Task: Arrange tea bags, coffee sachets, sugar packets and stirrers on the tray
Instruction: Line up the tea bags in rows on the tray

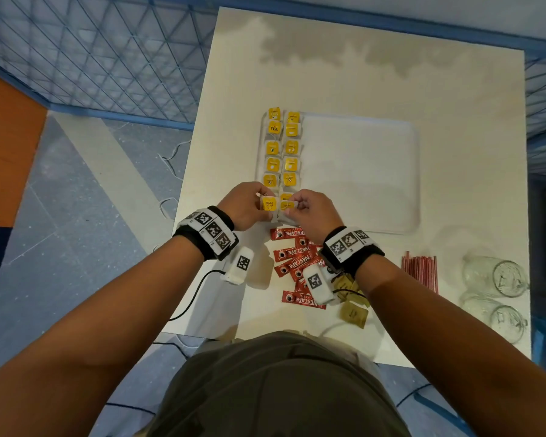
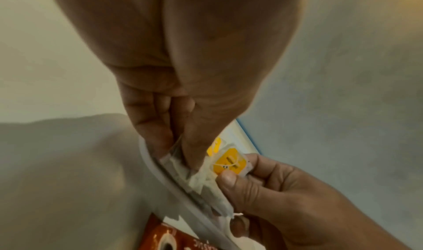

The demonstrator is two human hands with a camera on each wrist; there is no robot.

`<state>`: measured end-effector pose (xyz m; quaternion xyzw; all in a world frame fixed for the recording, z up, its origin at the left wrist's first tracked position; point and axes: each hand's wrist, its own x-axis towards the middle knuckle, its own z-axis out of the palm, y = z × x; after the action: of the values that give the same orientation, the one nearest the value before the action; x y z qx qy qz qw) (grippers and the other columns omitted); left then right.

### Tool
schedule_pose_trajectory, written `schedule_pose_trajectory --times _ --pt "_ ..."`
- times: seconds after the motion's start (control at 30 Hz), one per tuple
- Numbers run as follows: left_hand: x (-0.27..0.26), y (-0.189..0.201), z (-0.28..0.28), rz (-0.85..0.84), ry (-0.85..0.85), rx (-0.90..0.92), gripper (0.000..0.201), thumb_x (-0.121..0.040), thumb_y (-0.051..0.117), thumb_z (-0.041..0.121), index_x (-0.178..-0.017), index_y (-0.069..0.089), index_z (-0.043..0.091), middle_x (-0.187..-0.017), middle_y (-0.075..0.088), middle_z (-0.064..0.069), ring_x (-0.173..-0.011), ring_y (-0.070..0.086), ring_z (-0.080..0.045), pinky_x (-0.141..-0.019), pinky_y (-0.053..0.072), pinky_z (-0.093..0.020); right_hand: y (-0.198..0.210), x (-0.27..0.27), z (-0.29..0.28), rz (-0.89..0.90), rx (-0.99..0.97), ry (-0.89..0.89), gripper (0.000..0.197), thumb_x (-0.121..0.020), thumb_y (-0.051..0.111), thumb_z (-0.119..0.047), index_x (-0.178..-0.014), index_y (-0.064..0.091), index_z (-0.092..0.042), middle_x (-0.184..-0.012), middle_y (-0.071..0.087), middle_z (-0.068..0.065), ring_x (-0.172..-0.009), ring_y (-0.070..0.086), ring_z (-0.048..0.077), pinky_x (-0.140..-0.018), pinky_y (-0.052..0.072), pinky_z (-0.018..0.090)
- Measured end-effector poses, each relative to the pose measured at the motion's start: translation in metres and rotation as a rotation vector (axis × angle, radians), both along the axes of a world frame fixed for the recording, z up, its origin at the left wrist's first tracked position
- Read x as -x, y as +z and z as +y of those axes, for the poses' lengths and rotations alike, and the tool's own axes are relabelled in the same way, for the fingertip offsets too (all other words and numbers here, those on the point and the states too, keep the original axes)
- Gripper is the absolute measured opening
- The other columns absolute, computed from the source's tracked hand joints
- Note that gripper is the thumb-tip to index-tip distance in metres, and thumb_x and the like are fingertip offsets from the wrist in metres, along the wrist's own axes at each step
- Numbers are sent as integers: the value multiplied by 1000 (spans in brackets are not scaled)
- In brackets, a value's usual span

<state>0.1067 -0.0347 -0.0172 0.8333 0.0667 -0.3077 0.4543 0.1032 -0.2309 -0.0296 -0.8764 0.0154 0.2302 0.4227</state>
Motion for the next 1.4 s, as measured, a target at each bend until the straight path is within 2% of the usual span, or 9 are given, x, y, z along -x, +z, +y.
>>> schedule_pose_trajectory --times 0.1,0.2,0.27,0.43,0.7,1.0,1.23,1.3,1.4 --pt "-2 -2 -2 0 -21 -41 39 -78 82 4 -111 62 10 -85 73 -1 -77 71 -17 -73 55 -29 -4 2 2 3 23 39 11 -89 74 -23 -97 67 -23 -81 68 0 -79 64 18 -72 49 30" --pt "-3 -6 -2 -26 -42 -83 35 -79 81 7 -108 63 14 -88 73 -2 -83 72 -22 -82 58 -40 -8 3 2 -1 40 56 15 -91 72 -25 -105 68 -20 -82 66 -3 -78 62 15 -69 47 29" --pt "-4 -7 -4 -50 -65 -129 32 -79 80 9 -108 65 14 -89 72 -2 -85 70 -23 -85 57 -42 -10 2 2 -8 51 61 16 -93 70 -25 -107 67 -19 -84 67 0 -80 63 18 -70 48 30" --pt "-8 -5 -10 -110 -108 -206 20 -81 76 11 -100 72 9 -90 73 -7 -84 68 -26 -82 56 -45 -14 -4 3 -21 76 54 19 -95 68 -26 -113 67 -18 -85 64 -2 -80 60 17 -69 41 27" --pt "-16 -7 -10 -160 -102 -234 21 -83 74 12 -104 72 12 -92 71 -5 -83 64 -23 -78 52 -36 -16 -15 4 -50 73 44 24 -95 67 -24 -118 71 -18 -91 69 -3 -84 63 17 -78 49 29" --pt "-28 -8 -8 -161 -105 -238 23 -83 75 12 -106 71 15 -90 69 -1 -83 63 -22 -74 45 -28 -15 -29 1 -79 78 60 18 -95 66 -23 -111 72 -17 -87 64 -6 -81 59 15 -74 41 26" --pt "-32 -4 -6 -165 -83 -204 24 -80 77 10 -103 71 15 -91 71 -2 -83 64 -21 -77 52 -32 -11 -37 -1 -66 92 84 12 -96 65 -25 -105 70 -18 -81 63 -5 -76 59 17 -70 42 29" --pt "-30 -4 -4 -164 -65 -173 29 -79 78 7 -106 71 15 -91 71 0 -81 63 -18 -76 51 -30 -10 -37 -3 -62 78 90 14 -96 66 -25 -107 71 -17 -85 66 -3 -79 61 18 -72 46 31" --pt "-26 -4 2 -133 -45 -99 36 -77 81 4 -109 70 16 -87 67 7 -73 61 -8 -72 47 -20 -8 -35 -8 -53 54 91 19 -95 67 -26 -111 71 -16 -89 65 -5 -82 60 15 -74 44 29"
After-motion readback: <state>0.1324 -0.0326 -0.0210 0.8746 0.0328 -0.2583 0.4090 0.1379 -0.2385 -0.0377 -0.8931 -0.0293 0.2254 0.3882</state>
